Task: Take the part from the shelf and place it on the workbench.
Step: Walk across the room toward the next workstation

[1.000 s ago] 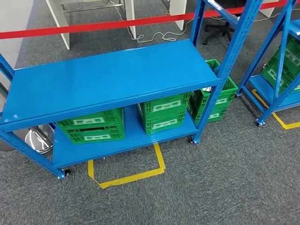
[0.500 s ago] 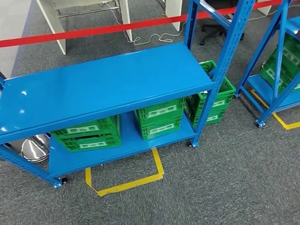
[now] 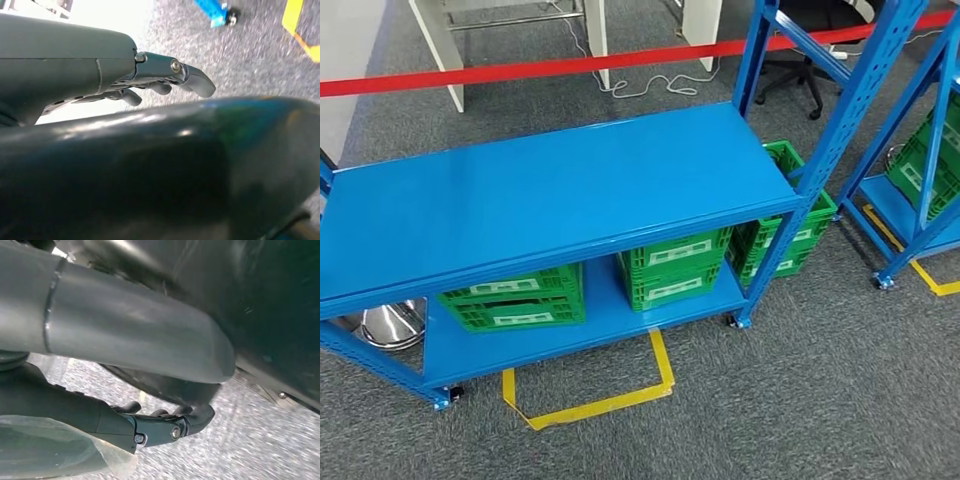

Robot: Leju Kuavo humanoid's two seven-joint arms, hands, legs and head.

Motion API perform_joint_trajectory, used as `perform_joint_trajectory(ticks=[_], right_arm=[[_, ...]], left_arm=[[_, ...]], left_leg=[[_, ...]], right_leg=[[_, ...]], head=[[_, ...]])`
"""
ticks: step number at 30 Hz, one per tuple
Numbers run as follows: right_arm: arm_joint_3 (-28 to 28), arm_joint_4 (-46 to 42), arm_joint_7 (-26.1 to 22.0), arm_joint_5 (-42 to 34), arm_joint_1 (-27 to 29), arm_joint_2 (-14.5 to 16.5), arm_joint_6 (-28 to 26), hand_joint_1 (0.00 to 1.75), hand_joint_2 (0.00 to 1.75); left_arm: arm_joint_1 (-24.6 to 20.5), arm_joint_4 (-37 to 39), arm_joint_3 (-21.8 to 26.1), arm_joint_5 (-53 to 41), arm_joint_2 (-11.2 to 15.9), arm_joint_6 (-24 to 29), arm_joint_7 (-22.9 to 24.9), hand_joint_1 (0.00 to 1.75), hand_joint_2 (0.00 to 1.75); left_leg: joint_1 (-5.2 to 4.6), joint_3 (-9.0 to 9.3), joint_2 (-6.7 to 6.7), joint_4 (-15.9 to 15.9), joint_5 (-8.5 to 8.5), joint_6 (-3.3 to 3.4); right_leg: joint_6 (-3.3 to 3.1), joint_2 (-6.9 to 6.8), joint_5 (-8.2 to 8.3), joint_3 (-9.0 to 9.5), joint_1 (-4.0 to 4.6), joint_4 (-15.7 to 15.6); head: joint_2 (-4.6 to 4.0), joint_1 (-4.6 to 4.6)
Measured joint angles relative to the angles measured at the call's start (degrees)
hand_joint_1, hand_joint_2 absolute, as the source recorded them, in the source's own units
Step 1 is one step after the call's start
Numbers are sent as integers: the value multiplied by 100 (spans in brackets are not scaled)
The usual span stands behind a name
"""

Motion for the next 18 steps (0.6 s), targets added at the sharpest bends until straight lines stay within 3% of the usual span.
perform_joint_trajectory(ticks=[1,4,6,7,9,10,11,12,14,15,16,18], right_arm=[[0,1,1,1,-5,0,2,0,0],[-3,2,4,3,-8,-1,3,0,0],[-7,2,3,8,-5,1,3,0,0],[-7,2,2,13,-10,2,4,0,0],[-7,2,0,22,-15,2,5,0,0],[-8,2,2,26,-12,2,6,0,0],[-8,2,3,30,-6,2,8,0,0],[-9,2,5,34,-1,2,9,0,0],[-9,3,2,38,3,2,26,0,0],[-9,4,-9,38,-1,2,43,0,0],[-9,5,-22,37,-7,2,61,0,0],[-9,7,-48,38,-20,2,95,0,0]], left_arm=[[-9,1,2,0,0,-1,0,0,0],[-36,2,6,0,1,-4,0,0,0],[-44,2,13,-1,4,-5,0,0,0],[-47,2,19,-1,5,-5,0,0,0],[-44,3,28,-2,7,-10,3,0,0],[-34,3,31,-2,7,-15,9,0,0],[-22,3,33,-2,8,-20,16,0,0],[-11,3,34,-2,8,-23,23,0,0],[-3,3,37,-4,11,-31,28,0,0],[-5,5,37,-5,13,-39,28,0,0],[-13,8,38,-7,14,-49,28,0,0],[-17,11,38,-10,16,-63,33,0,0]], left_leg=[[-6,27,-1,-4,-39,-28],[-3,72,-2,-32,-100,-110],[7,27,1,154,-214,-180],[17,-94,3,419,-330,-216],[47,-536,5,1198,-593,-273],[63,-751,5,1511,-644,-291],[76,-895,5,1647,-578,-302],[84,-942,5,1570,-390,-305],[88,-789,7,923,165,-285],[76,-682,8,590,343,-267],[61,-597,11,351,418,-241],[29,-532,12,185,366,-181]], right_leg=[[-22,2,46,96,10,-181],[-95,11,-18,193,21,-273],[-161,5,-48,269,-7,-323],[-191,-1,-70,317,-22,-345],[-225,-7,-134,396,-25,-354],[-228,-3,-170,437,-26,-353],[-225,4,-210,487,-27,-353],[-217,12,-251,546,-30,-353],[-178,24,-343,659,-38,-359],[-145,28,-390,691,-33,-361],[-110,28,-423,704,-29,-372],[-43,22,-448,714,-21,-415]], head=[[0,-6],[1,-24],[0,-39],[1,-48],[0,-55],[0,-56],[-1,-55],[-1,-55],[-1,-54],[-1,-55],[-1,-52],[-1,-39]])
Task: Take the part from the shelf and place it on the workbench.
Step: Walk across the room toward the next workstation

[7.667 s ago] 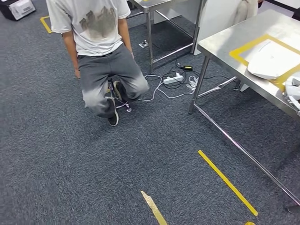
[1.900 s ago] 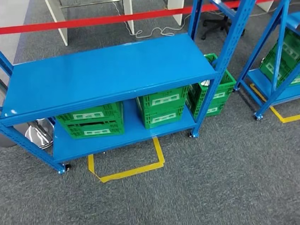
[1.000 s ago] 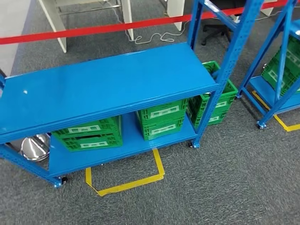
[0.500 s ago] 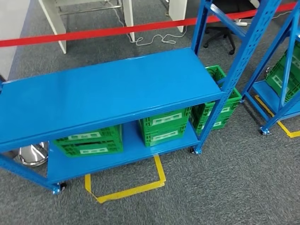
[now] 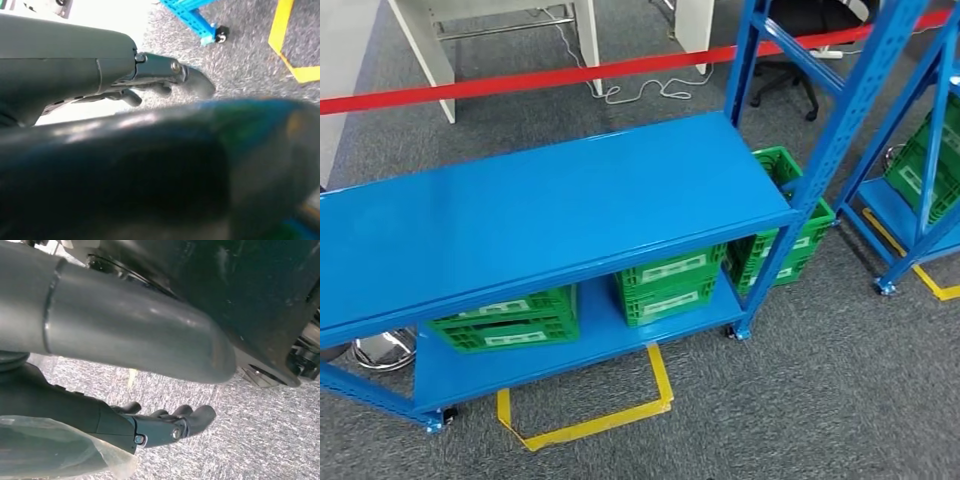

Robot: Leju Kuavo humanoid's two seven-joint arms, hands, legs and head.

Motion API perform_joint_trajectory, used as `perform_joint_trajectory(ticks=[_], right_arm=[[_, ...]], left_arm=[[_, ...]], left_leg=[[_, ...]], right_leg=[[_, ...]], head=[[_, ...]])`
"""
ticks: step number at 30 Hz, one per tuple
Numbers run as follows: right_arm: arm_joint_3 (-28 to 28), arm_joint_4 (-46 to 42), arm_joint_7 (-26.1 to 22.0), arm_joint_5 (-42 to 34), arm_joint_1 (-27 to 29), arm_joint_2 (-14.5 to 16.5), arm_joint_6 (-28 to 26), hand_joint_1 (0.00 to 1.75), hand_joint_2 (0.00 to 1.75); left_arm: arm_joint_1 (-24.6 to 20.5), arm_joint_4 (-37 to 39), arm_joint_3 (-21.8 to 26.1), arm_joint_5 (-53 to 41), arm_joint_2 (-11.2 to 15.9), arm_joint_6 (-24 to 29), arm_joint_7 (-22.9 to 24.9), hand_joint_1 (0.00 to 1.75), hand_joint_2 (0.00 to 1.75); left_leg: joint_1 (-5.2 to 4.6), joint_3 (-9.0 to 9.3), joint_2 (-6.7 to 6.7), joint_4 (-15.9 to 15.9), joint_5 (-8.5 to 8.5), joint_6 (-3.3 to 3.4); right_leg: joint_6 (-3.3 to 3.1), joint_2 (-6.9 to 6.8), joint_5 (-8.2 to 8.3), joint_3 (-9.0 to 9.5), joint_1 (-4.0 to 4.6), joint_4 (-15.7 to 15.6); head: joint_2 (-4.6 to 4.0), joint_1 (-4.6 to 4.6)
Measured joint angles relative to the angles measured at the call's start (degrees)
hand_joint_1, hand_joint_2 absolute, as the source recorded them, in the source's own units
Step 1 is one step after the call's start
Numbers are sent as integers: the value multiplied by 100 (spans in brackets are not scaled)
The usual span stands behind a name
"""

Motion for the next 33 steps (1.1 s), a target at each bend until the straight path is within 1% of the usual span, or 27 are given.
perform_joint_trajectory(ticks=[2,3,4,6,7,8,9,10,11,12,13,15,16,18,19,21,22,23,24,25,26,27,28,29,30,32,33], right_arm=[[1,0,-3,19,-5,0,15,0,0],[1,0,0,35,-6,0,18,0,0],[2,0,1,56,-7,0,20,0,0],[4,0,-13,113,-6,0,14,0,0],[7,0,-26,144,-2,0,3,0,0],[9,0,-41,171,5,-1,-11,0,0],[11,0,-54,187,11,-1,-22,0,0],[12,0,-62,198,15,-1,-31,0,0],[14,0,-69,204,18,-2,-34,0,0],[16,2,-73,208,22,-1,-35,0,0],[18,4,-76,210,23,-1,-36,0,0],[21,8,-76,213,20,-1,-36,0,0],[22,7,-76,214,16,-1,-37,0,0],[22,7,-79,219,15,1,-40,0,0],[22,7,-82,220,14,2,-39,0,0],[22,7,-85,222,18,2,-20,0,0],[22,7,-82,227,20,2,-6,0,0],[22,7,-79,232,20,2,7,0,0],[22,7,-76,236,18,2,17,0,0],[23,7,-75,240,14,2,22,0,0],[24,7,-75,244,11,2,28,0,0],[24,7,-73,249,10,3,34,0,0],[24,7,-70,255,10,3,39,0,0],[25,7,-66,263,6,3,45,0,0],[25,7,-60,269,2,3,52,0,0],[27,6,-51,284,-18,3,61,0,0],[28,5,-49,290,-25,3,66,0,0]], left_arm=[[15,1,1,-4,3,-12,19,0,0],[19,1,2,-9,5,-19,33,0,0],[16,2,2,-18,7,-34,53,0,0],[4,2,2,-43,10,-60,97,0,0],[0,2,2,-55,13,-67,116,0,0],[2,2,2,-62,17,-66,126,0,0],[6,2,2,-66,21,-61,128,0,0],[9,2,2,-66,22,-57,129,0,0],[11,2,2,-66,21,-54,129,0,0],[5,2,2,-66,20,-51,129,0,0],[-5,2,2,-66,19,-49,129,0,0],[-17,2,3,-65,21,-45,129,0,0],[-16,2,4,-64,23,-45,129,0,0],[-6,2,4,-64,27,-44,129,0,0],[-10,2,4,-64,30,-44,129,0,0],[-23,2,4,-64,31,-49,127,0,0],[-25,2,4,-64,31,-55,124,0,0],[-18,2,5,-63,31,-61,120,0,0],[-12,2,5,-63,31,-65,116,0,0],[-6,2,7,-62,31,-68,114,0,0],[-3,2,7,-62,31,-70,114,0,0],[-5,2,8,-62,31,-75,114,0,0],[-12,2,8,-62,31,-80,114,0,0],[-16,2,8,-62,30,-87,117,0,0],[-17,2,8,-62,30,-96,123,0,0],[-5,4,12,-61,32,-147,153,0,0],[1,5,17,-56,33,-183,172,0,0]], left_leg=[[14,49,-3,-75,-1,67],[26,78,-3,-113,5,102],[39,108,-1,-145,7,135],[38,137,-4,-163,-20,189],[35,151,-18,-163,-42,204],[32,177,-44,-162,-67,210],[31,213,-82,-162,-94,207],[31,261,-129,-161,-125,197],[32,307,-180,-160,-161,181],[24,337,-231,-152,-199,154],[21,350,-287,-143,-229,123],[27,336,-379,-141,-253,53],[40,334,-426,-150,-252,20],[46,307,-346,-66,-314,-46],[43,231,-261,111,-414,-77],[47,-105,-100,776,-716,-123],[53,-303,-78,1133,-836,-139],[58,-449,-65,1366,-867,-149],[60,-498,-53,1391,-777,-151],[60,-442,-29,1201,-584,-144],[55,-305,38,848,-334,-124],[31,-151,174,483,-147,-97],[4,-26,296,189,-35,-62],[-23,42,396,14,6,-27],[-47,55,434,-40,-15,3],[-37,54,322,-87,3,67],[-22,72,264,-115,17,98]], right_leg=[[53,-10,-22,39,-4,-24],[73,-11,-84,6,-4,63],[89,-10,-200,-104,-4,280],[107,-10,-509,-565,-5,1041],[116,-10,-602,-813,-5,1406],[122,-10,-585,-987,-6,1609],[125,-9,-444,-1052,-8,1593],[122,6,-196,-999,-13,1350],[114,62,87,-870,-23,963],[103,178,285,-724,-36,602],[89,279,404,-595,-50,327],[53,389,400,-478,-49,153],[28,347,397,-455,-47,131],[-39,245,393,-412,-57,86],[-74,179,387,-383,-68,64],[-127,29,350,-330,-66,51],[-138,-46,328,-309,-62,51],[-143,-116,305,-286,-59,51],[-142,-181,281,-259,-57,51],[-136,-243,256,-225,-56,51],[-124,-300,228,-186,-55,50],[-101,-355,197,-165,-44,50],[-69,-400,166,-137,-30,51],[-36,-451,141,-121,-14,48],[-4,-504,127,-102,2,39],[51,-602,103,-51,5,12],[78,-556,59,-47,-1,39]], head=[[1,16],[1,25],[1,34],[1,48],[0,49],[0,49],[0,49],[0,50],[0,51],[0,54],[1,56],[1,56],[1,54],[0,39],[0,27],[0,9],[0,9],[0,10],[0,9],[0,9],[0,9],[0,8],[0,5],[0,8],[1,13],[1,25],[1,38]])
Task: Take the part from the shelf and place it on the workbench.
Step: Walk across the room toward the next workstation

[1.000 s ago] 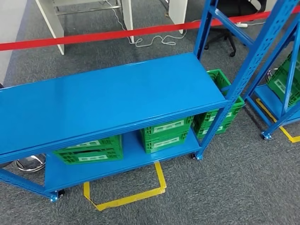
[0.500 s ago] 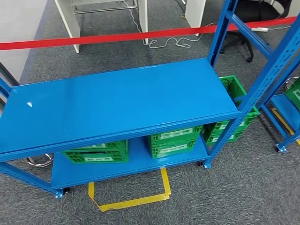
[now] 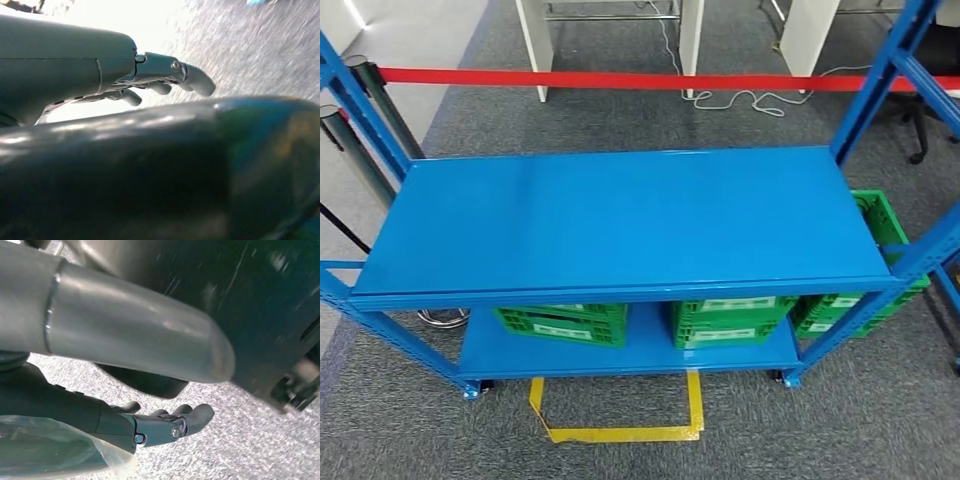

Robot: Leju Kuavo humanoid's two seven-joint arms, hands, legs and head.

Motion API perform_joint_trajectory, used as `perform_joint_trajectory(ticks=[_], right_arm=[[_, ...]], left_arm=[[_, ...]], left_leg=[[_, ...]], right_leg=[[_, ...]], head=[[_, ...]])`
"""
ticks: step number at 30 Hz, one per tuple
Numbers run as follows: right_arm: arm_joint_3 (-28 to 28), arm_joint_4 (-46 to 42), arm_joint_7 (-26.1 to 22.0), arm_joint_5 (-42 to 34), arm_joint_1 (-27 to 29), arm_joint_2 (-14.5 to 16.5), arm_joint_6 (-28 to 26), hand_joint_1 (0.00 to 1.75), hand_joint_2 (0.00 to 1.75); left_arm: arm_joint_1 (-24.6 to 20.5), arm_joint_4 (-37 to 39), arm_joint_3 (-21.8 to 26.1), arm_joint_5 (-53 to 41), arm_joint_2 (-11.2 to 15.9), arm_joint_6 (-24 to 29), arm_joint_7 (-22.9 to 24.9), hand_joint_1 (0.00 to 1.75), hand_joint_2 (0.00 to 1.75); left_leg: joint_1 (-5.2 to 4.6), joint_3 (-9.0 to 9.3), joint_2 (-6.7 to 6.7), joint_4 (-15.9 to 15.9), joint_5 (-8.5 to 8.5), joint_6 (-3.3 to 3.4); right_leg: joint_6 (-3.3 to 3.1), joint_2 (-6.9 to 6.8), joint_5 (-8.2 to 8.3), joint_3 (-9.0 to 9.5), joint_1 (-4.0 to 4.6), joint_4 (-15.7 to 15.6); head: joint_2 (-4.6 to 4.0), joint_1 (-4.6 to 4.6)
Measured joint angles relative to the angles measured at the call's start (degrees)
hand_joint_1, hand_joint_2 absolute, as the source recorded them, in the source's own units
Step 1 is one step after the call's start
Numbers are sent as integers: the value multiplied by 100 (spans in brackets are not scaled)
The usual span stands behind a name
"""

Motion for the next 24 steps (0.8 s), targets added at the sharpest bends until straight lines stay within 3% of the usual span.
perform_joint_trajectory(ticks=[2,3,5,6,7,9,10,12,14,16,20,21,22,24], right_arm=[[2,-1,4,5,-4,-1,-21,0,0],[3,-1,10,-4,-3,-1,-51,0,0],[2,-1,74,-44,10,-1,-158,0,0],[2,-1,122,-66,19,-3,-212,0,0],[1,-1,169,-82,27,-7,-257,0,44],[-4,-1,227,-120,30,-21,-319,0,131],[-15,-1,244,-157,29,-27,-343,0,175],[-58,-2,329,-266,35,-46,-400,0,175],[-90,-9,455,-428,70,-87,-452,0,175],[-89,-49,510,-660,119,-139,-484,0,175],[-12,-219,444,-1209,143,-238,-515,0,175],[19,-279,419,-1339,138,-263,-524,0,175],[55,-352,392,-1472,127,-286,-532,0,175],[137,-511,333,-1742,97,-323,-550,0,175]], left_arm=[[-4,2,15,9,-4,-48,36,0,0],[-8,2,21,13,-8,-31,45,0,0],[-8,2,35,28,-13,78,58,0,0],[-4,2,49,38,-11,149,64,0,44],[-1,2,68,50,-9,208,69,0,87],[0,2,110,60,-9,310,94,0,175],[-3,2,125,62,-9,373,104,0,175],[1,1,158,79,-8,543,91,0,175],[15,-1,236,180,1,652,37,0,175],[47,-2,341,381,16,640,-8,0,175],[125,-4,552,895,56,501,-135,0,175],[137,-5,603,1016,61,467,-158,0,175],[152,-5,655,1139,68,426,-175,0,175],[218,-5,758,1385,92,327,-211,0,175]], left_leg=[[30,38,-98,-53,22,63],[28,39,-138,-56,18,84],[19,44,-219,-54,2,111],[15,55,-253,-52,-9,115],[13,74,-286,-50,-22,111],[13,121,-325,-46,-63,84],[5,132,-335,-30,-86,60],[-9,119,-343,-9,-104,4],[-6,113,-345,-4,-111,-42],[3,71,-328,141,-226,-97],[26,-508,-305,1411,-786,-183],[29,-575,-298,1550,-777,-187],[31,-547,-289,1487,-662,-183],[32,-238,-264,838,-249,-152]], right_leg=[[36,255,-236,-188,-13,394],[42,396,-397,-369,-13,756],[43,509,-600,-778,-8,1447],[39,521,-538,-876,-6,1537],[32,524,-366,-872,-4,1414],[7,535,100,-620,-4,723],[-7,549,237,-472,-1,389],[-54,583,280,-329,11,87],[-111,588,270,-306,13,49],[-169,565,269,-268,-3,16],[-247,484,235,-208,-8,0],[-250,465,223,-192,-7,0],[-249,454,211,-172,-7,0],[-231,448,181,-127,-7,-2]], head=[[1,40],[0,61],[-1,74],[-1,73],[-1,73],[-1,74],[-1,73],[-1,59],[-1,45],[-1,27],[-1,0],[-1,1],[-1,0],[-1,1]])
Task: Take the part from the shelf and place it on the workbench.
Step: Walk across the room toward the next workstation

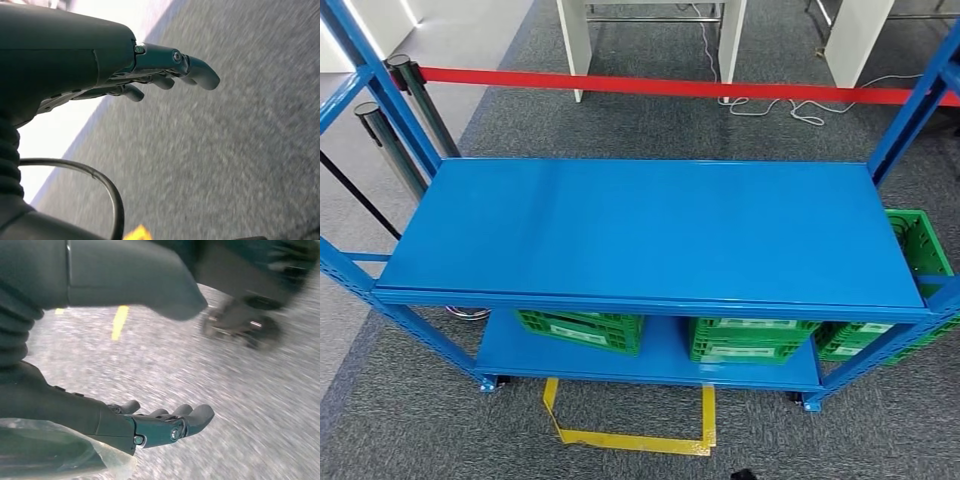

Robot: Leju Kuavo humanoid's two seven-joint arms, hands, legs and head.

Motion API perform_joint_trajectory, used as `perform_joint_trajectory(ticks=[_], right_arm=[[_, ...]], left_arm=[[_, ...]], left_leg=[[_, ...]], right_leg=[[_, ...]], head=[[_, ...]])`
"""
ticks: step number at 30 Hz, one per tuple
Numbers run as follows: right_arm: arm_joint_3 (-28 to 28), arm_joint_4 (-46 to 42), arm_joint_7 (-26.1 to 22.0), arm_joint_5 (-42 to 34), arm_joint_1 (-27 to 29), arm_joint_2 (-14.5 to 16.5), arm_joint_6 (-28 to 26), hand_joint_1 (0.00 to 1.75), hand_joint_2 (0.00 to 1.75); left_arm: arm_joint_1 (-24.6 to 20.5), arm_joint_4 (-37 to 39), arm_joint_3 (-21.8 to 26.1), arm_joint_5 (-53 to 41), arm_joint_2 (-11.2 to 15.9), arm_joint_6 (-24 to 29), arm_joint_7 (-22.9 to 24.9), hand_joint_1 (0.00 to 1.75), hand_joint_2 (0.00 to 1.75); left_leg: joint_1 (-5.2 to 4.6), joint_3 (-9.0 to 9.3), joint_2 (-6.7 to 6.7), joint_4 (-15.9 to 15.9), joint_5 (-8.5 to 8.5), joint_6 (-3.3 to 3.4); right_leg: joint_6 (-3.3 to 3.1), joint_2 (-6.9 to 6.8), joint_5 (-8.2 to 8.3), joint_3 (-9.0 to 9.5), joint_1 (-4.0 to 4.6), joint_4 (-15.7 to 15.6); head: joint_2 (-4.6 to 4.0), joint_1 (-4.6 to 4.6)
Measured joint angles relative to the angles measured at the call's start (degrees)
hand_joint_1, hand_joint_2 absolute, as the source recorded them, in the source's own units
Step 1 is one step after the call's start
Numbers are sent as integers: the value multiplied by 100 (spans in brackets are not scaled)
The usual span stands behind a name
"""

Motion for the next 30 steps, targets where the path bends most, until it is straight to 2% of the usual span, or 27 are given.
perform_joint_trajectory(ticks=[1,2,4,5,6,8,10,13,15,16,17,19,20,21,24,25,27,28,29,30], right_arm=[[45,-72,-30,-133,-16,-16,-9,0,175],[95,-134,-57,-269,-29,-35,-19,0,175],[196,-225,-112,-540,-37,-73,-31,0,175],[253,-261,-139,-685,-26,-95,-35,0,131],[309,-287,-168,-826,-2,-117,-39,0,87],[417,-318,-222,-1095,76,-161,-48,0,0],[473,-325,-251,-1233,131,-181,-52,0,0],[483,-325,-256,-1257,142,-184,-52,0,0],[513,-324,-269,-1336,181,-205,-53,0,0],[560,-314,-291,-1451,252,-222,-55,0,0],[645,-275,-327,-1655,401,-257,-62,0,0],[841,-166,-419,-2113,723,-323,-86,0,87],[926,-117,-457,-2308,850,-353,-98,0,131],[987,-97,-487,-2444,913,-374,-108,0,175],[1154,-125,-573,-2845,997,-436,-138,0,175],[1203,-162,-603,-2977,981,-455,-148,0,175],[1289,-245,-655,-3196,926,-483,-159,0,175],[1332,-277,-678,-3295,903,-494,-160,0,175],[1384,-308,-703,-3409,884,-511,-162,0,175],[1440,-340,-728,-3543,874,-531,-165,0,175]], left_arm=[[38,0,50,122,14,-52,-22,0,175],[74,0,100,243,29,-107,-45,0,131],[177,-1,191,476,59,-220,-85,0,44],[245,-4,234,597,77,-285,-105,0,0],[325,-9,275,720,93,-343,-130,0,0],[436,-50,352,956,126,-441,-186,0,0],[475,-91,392,1077,142,-485,-213,0,0],[476,-103,399,1099,144,-495,-219,0,0],[473,-141,421,1168,145,-524,-239,0,0],[456,-212,454,1270,149,-565,-262,0,0],[402,-371,515,1452,159,-638,-304,0,0],[259,-744,657,1864,197,-803,-389,0,0],[198,-901,721,2041,220,-874,-429,0,0],[175,-980,768,2165,239,-924,-455,0,0],[231,-1082,906,2531,290,-1072,-524,0,0],[289,-1091,945,2648,304,-1119,-546,0,0],[414,-1093,1012,2845,330,-1198,-584,0,0],[463,-1093,1048,2935,344,-1233,-598,0,0],[500,-1093,1087,3039,360,-1277,-618,0,0],[535,-1094,1130,3165,372,-1328,-646,0,0]], left_leg=[[-12,161,10,-346,140,22],[-24,288,18,-622,200,50],[-53,359,21,-802,155,97],[-51,371,22,-844,146,124],[-42,380,27,-870,158,149],[-16,403,39,-931,180,218],[-9,406,44,-946,185,260],[-9,403,43,-945,184,264],[-11,401,39,-944,182,267],[-14,405,35,-942,177,273],[-16,433,29,-939,158,266],[-36,478,21,-915,96,213],[-44,495,20,-903,71,174],[-53,489,22,-897,61,145],[-45,488,21,-842,6,79],[-44,485,20,-835,31,128],[-43,491,24,-837,23,299],[-41,508,23,-880,61,353],[-36,521,21,-892,39,316],[-31,525,16,-908,69,244]], right_leg=[[21,-1,-18,22,8,1],[53,-7,-29,28,15,3],[115,-23,-32,27,26,-6],[148,-29,-28,25,26,-16],[174,-21,-50,16,24,-8],[216,15,-207,-94,22,203],[225,42,-360,-224,18,451],[227,47,-395,-261,17,527],[233,57,-505,-394,16,793],[241,65,-584,-563,15,1089],[245,72,-444,-587,13,1048],[223,83,-90,-421,16,562],[196,87,118,-230,19,145],[167,92,110,-177,26,53],[85,81,121,-156,27,24],[68,83,116,-148,30,21],[59,95,91,-133,55,31],[55,94,78,-127,63,37],[51,83,71,-122,68,38],[49,73,65,-120,69,39]], head=[[0,1],[0,2],[0,5],[0,7],[0,9],[1,20],[2,34],[1,35],[1,35],[1,35],[1,35],[1,36],[1,31],[1,26],[1,13],[0,6],[1,-12],[1,-13],[1,-13],[1,-11]])
